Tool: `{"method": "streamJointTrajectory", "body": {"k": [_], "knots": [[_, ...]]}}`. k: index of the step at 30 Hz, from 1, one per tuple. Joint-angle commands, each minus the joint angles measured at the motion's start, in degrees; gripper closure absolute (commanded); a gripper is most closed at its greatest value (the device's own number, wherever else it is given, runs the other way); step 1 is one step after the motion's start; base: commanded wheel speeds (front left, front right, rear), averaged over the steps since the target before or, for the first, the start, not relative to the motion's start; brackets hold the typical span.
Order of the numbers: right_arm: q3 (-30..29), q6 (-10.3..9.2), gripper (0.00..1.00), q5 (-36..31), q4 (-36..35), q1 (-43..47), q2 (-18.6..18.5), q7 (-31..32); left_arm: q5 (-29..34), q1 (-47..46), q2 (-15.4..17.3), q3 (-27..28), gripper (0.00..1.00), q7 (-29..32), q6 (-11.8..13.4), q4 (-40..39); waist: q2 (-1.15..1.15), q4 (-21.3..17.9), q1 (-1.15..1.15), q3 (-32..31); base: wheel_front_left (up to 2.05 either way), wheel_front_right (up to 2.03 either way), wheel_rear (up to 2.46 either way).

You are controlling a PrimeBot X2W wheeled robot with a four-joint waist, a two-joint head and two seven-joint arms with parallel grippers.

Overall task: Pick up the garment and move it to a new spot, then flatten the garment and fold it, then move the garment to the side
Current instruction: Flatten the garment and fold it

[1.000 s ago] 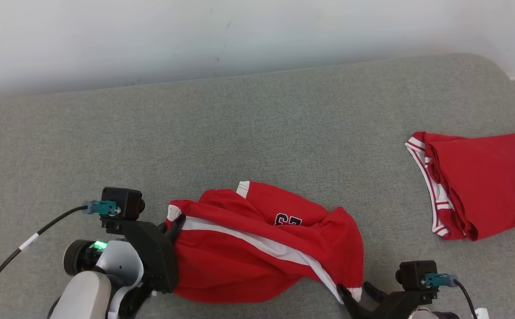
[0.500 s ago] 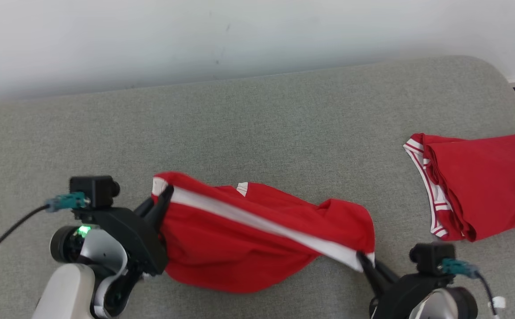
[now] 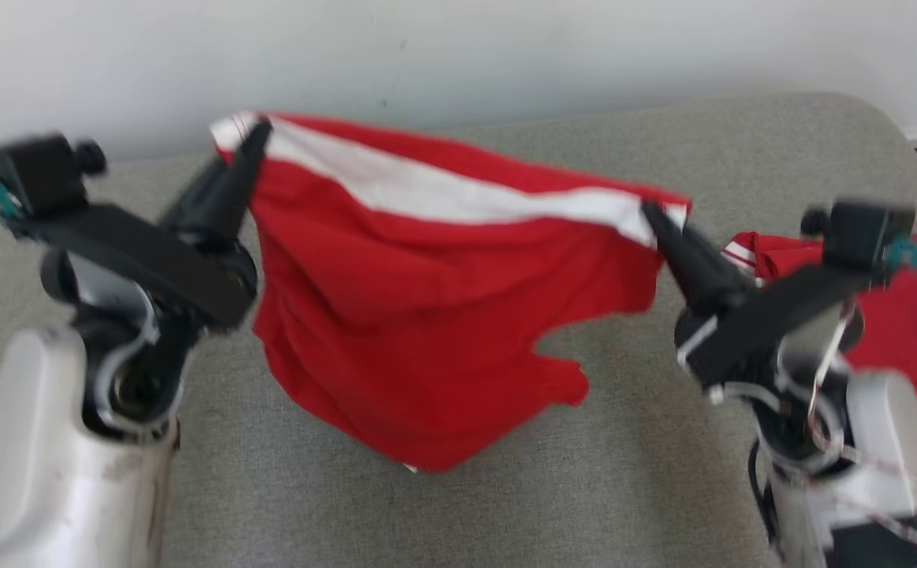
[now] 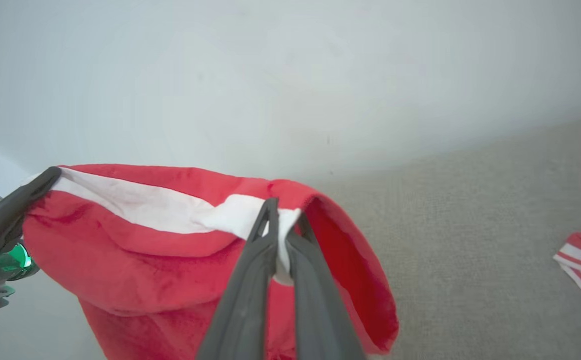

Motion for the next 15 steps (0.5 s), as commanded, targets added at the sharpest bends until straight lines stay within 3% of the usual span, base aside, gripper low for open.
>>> {"method": "streamJointTrajectory", "body": {"k": [1, 7, 15], "knots": [[-0.3, -0.13, 1.0, 0.1, 1.0, -2.1, 0.0, 0.5, -0.3, -1.8, 0.1, 0.5, 1.0, -0.8, 0.0, 0.6, 0.0, 0.1, 0.0, 1.2, 0.0, 0.0, 0.0], [-1.9, -0.13, 1.0, 3.7, 12.6, -20.8, 0.0, 0.6, -1.1, -14.3, -1.1, 3.5, 1.0, -5.7, 1.0, 6.5, 0.0, 0.0, 0.0, 7.1, 0.0, 0.0, 0.0], [-5.0, -0.13, 1.0, -4.1, 25.9, -47.0, -0.1, -10.4, 0.5, -34.0, 0.0, 6.8, 1.0, -14.1, 1.7, 13.8, 0.0, 0.2, 0.0, 17.8, 0.0, 0.0, 0.0]]}}
